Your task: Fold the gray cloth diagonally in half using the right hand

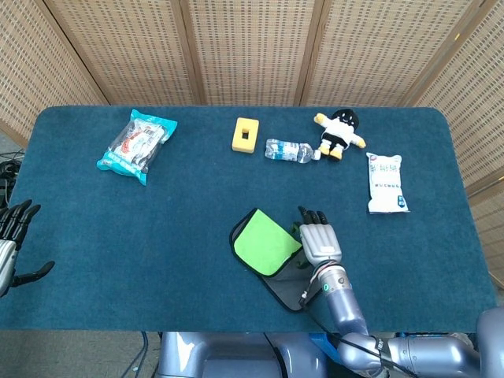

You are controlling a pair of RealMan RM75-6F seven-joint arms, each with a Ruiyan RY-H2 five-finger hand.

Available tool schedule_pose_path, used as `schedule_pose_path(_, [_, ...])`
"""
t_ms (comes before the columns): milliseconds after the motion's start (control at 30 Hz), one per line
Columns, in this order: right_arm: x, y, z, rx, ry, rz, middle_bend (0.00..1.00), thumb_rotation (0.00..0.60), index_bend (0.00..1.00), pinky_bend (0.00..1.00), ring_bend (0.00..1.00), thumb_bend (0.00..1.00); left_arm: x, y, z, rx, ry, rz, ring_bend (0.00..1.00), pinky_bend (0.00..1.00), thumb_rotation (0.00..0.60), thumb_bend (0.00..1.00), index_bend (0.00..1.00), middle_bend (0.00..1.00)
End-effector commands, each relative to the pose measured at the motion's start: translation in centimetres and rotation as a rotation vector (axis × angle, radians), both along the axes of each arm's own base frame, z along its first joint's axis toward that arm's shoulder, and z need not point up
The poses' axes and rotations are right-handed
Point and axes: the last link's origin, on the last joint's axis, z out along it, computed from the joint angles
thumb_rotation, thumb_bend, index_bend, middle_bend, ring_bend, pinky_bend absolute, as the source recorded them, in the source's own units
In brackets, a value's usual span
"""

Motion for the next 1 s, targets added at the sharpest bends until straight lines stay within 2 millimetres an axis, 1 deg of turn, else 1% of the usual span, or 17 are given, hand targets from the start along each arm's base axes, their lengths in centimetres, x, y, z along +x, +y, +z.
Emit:
schedule_pose_path(33, [-1.4,-1.0,0.7,0.022,0.030,-0.097,0.00,0.600,0.36,0.00,0.00,0.33,0.0,0.0,0.0,-0.001,0.001,0.001,0.00,0.00,0.600,0.22,0.00,0.00])
schedule_pose_path(67, [-1.6,-1.0,0.7,0.035,0.029,-0.119,0.00,0.600,0.36,0.00,0.00,0.39,0.0,0.0,-0.1,-0.002,0.002,0.001,0.00,0.00,0.600,0.22,0.00,0.00])
schedule_pose_path(133, [-1.8,-1.2,0.9,0.052,0.020,-0.167,0.00,0.600,0.36,0.00,0.00,0.45,0.0,0.0,-0.1,-0.001,0.003,0.002,0.00,0.00,0.600,0.22,0.00,0.00])
schedule_pose_path(300, [-1.7,-1.4,1.1,0.095,-0.044,-0.246,0.00,0.600,0.37,0.00,0.00,0.46,0.0,0.1,-0.1,0.000,0.005,0.004,0.00,0.00,0.600,0.22,0.00,0.00])
schedule_pose_path(467, [-1.7,-1.4,1.1,0.140,-0.039,-0.281,0.00,0.600,0.37,0.00,0.00,0.45,0.0,0.1,0.0,0.002,0.003,0.005,0.00,0.00,0.600,0.22,0.00,0.00])
schedule_pose_path(700, [-1.6,-1.5,1.2,0.156,-0.040,-0.296,0.00,0.600,0.37,0.00,0.00,0.38,0.0,0.1,0.0,0.004,0.003,0.005,0.00,0.00,0.600,0.22,0.00,0.00])
schedule_pose_path(1000, [-2.5,-2.1,1.3,0.151,0.003,-0.353,0.00,0.600,0.37,0.00,0.00,0.33,-0.1,0.1,0.1,0.007,0.004,0.007,0.00,0.00,0.600,0.22,0.00,0.00])
